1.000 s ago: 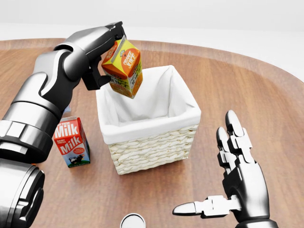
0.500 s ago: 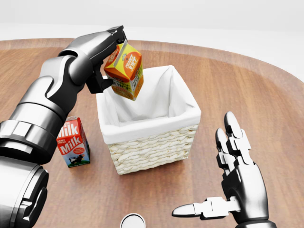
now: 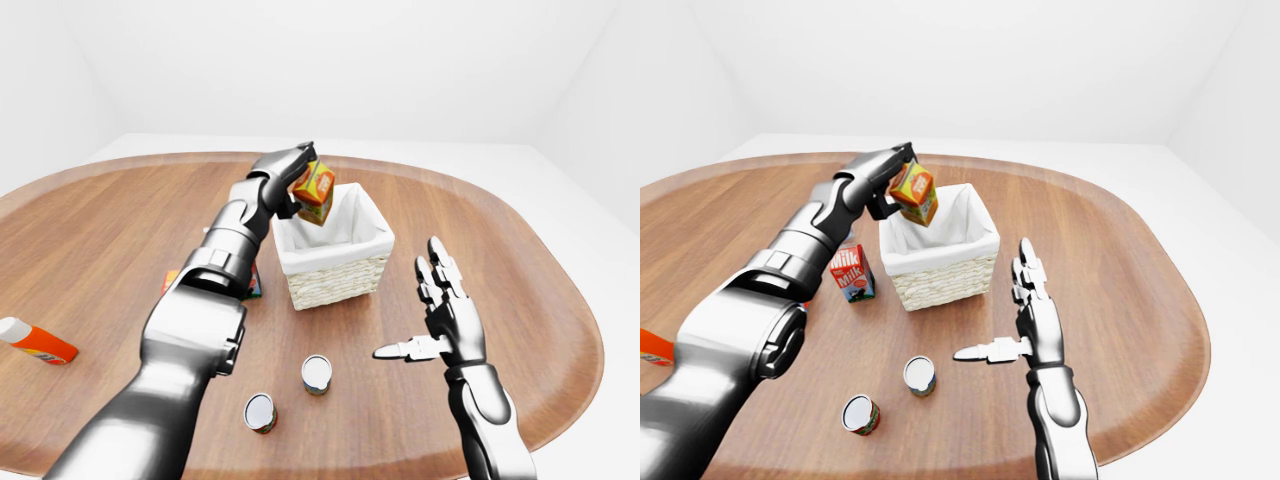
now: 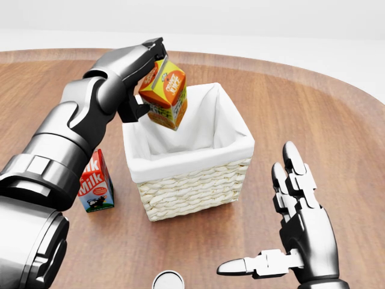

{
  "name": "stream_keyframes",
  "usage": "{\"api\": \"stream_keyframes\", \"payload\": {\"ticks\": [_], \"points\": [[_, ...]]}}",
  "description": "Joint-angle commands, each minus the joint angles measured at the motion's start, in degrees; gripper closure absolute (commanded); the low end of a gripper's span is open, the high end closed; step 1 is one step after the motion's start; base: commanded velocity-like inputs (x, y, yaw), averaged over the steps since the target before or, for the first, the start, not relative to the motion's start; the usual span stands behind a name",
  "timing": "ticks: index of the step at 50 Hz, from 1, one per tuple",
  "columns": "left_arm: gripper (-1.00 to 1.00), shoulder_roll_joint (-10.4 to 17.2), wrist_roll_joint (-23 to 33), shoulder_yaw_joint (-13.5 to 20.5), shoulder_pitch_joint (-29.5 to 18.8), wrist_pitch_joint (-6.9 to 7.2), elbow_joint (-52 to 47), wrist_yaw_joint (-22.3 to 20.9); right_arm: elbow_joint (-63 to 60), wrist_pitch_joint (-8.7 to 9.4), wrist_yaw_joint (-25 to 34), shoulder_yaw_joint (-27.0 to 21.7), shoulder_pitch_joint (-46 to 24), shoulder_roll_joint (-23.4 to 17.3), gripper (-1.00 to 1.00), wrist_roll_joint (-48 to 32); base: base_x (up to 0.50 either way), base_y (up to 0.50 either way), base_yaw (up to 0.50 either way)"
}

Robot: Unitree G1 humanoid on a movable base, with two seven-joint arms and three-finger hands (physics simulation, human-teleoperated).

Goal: Pick up the orange juice, and put it in the basket.

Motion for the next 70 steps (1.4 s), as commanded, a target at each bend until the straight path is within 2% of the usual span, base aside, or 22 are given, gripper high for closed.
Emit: {"api": "stream_keyframes", "payload": {"ticks": [1,6,9,17,27,30,34,43,54,59,60,61,65,70], "points": [[1.00,-0.8,0.9,1.7,-0.8,-0.02,0.6,3.1,0.2,-0.13,0.0,-0.1,0.0,0.0,-1.00,0.1,0.00,0.00,0.00],[1.00,-1.2,2.0,1.4,-0.5,-0.02,1.2,4.9,-0.4,0.22,0.0,-0.1,0.2,0.0,-1.00,0.2,0.00,0.00,0.00],[1.00,-1.5,2.6,1.2,-0.1,-0.02,1.4,5.9,0.1,-0.18,0.0,-0.1,0.1,0.0,-1.00,0.1,0.00,0.00,0.00],[1.00,-2.2,2.9,1.2,0.0,-0.02,1.7,6.4,0.0,-0.16,0.1,-0.2,0.3,0.0,-1.00,0.3,0.00,0.00,0.00],[1.00,-2.3,5.3,0.6,1.1,-0.02,3.0,10.5,0.1,-0.21,0.3,-0.6,0.2,0.0,-1.00,0.6,0.00,0.00,0.00],[1.00,-2.4,5.5,0.8,1.2,-0.02,3.4,10.7,0.0,-0.62,0.3,-0.1,0.7,0.1,-1.00,0.4,0.00,0.00,0.00],[1.00,-2.5,4.8,1.3,1.2,-0.02,3.5,10.1,-0.2,-0.25,0.3,-0.1,0.6,0.0,-1.00,0.5,0.00,0.00,0.00],[1.00,-2.3,5.6,1.2,1.7,-0.02,4.5,12.0,-0.4,-0.41,0.5,0.0,1.0,0.0,-1.00,0.4,0.00,0.00,0.00],[1.00,-2.6,5.3,1.6,2.4,-0.02,4.9,11.5,-0.6,-0.45,0.6,0.1,1.2,-0.1,-1.00,0.6,0.00,0.00,0.00],[1.00,-2.3,6.0,1.6,2.6,-0.02,5.3,13.5,-0.8,-0.48,0.7,0.2,1.3,-0.1,-1.00,0.5,0.00,0.00,0.00],[0.97,-2.1,7.1,1.2,2.5,-0.02,5.0,15.9,-0.7,-0.43,0.7,0.2,1.3,-0.1,-1.00,0.5,0.00,0.00,0.00],[-0.97,-2.2,6.7,1.6,2.3,-0.02,5.3,15.6,-0.9,-0.24,0.6,0.2,1.3,-0.1,-1.00,0.6,0.00,0.00,0.00],[-1.00,-2.4,4.6,2.6,2.1,-0.02,5.1,13.2,-1.2,-0.12,0.6,0.4,1.4,-0.1,-1.00,0.4,0.00,0.00,0.00],[-1.00,-2.6,3.7,2.4,1.7,-0.02,4.4,12.9,-0.9,-0.21,0.6,0.4,1.1,-0.1,-1.00,0.3,0.00,0.00,0.00]]}}
